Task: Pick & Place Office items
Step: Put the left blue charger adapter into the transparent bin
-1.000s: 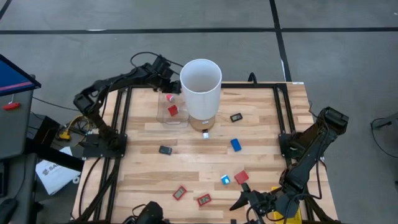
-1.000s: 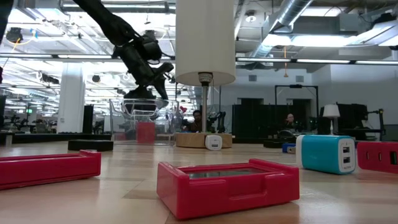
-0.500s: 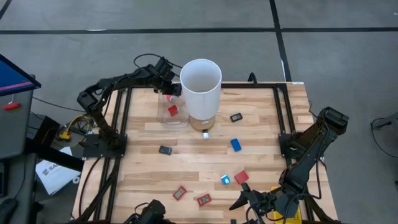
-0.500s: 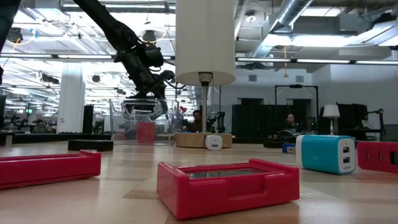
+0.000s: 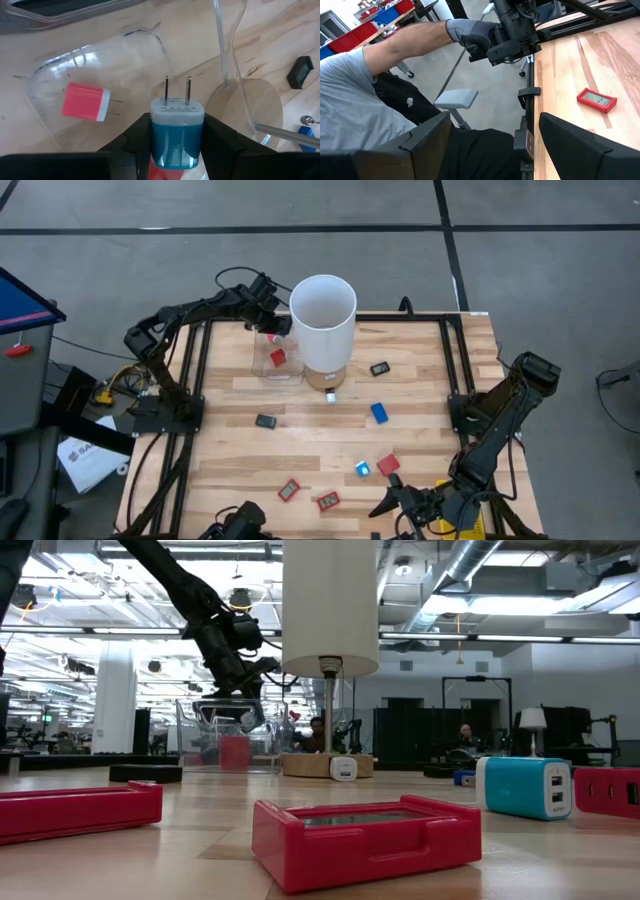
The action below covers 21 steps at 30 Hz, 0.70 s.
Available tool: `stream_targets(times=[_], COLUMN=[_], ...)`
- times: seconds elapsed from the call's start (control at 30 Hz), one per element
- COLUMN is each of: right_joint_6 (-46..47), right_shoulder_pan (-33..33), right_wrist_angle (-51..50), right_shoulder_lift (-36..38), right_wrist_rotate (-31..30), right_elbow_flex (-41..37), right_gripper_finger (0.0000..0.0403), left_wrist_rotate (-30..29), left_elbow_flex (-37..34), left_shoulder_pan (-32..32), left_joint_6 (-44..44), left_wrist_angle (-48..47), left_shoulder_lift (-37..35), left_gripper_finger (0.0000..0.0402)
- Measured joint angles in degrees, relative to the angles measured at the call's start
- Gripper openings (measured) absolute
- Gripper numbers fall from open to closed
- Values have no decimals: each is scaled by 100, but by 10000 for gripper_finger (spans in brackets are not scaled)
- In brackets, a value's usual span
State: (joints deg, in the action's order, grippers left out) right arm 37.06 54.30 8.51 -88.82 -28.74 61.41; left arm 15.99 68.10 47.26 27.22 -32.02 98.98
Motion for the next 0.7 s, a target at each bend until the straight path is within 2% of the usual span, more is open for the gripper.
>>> stream_targets(times=[0.5, 0.7], right_joint_6=[-17, -17], right_shoulder_pan=[-40, -86], right_wrist_angle=[-64, -116], right_shoulder_lift=[0, 0], right_wrist_rotate=[-30, -25], right_elbow_flex=[0, 0], right_gripper_finger=[297, 297], left_wrist_rotate=[-160, 70], left_elbow_flex=[0, 0], left_shoulder_pan=[7, -75], left_joint_6=[-39, -8], left_wrist_angle=[-56, 234], left_shoulder_lift=[0, 0], left_gripper_finger=[124, 124])
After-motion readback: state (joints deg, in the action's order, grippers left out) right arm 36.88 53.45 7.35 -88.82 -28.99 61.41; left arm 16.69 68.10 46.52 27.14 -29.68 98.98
